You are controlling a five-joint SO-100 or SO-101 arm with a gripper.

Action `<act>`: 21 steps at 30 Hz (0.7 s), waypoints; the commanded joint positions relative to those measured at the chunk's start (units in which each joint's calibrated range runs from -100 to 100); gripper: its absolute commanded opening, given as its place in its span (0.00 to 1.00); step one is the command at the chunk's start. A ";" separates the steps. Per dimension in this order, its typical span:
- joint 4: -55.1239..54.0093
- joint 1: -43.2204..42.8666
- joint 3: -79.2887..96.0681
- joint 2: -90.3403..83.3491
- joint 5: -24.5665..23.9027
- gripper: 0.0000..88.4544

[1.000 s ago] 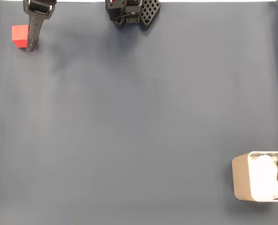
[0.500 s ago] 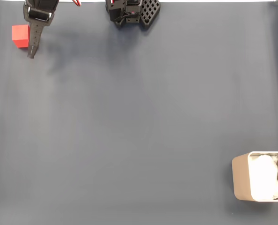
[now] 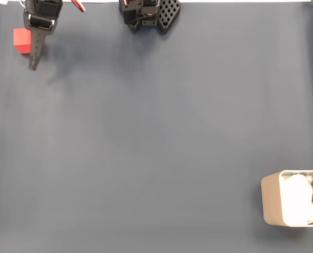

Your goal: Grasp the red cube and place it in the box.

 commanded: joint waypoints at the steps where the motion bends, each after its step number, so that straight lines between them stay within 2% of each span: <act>1: -0.97 -0.48 -3.90 0.61 -0.88 0.56; 21: -0.56 -2.89 -7.82 1.13 -2.05 0.55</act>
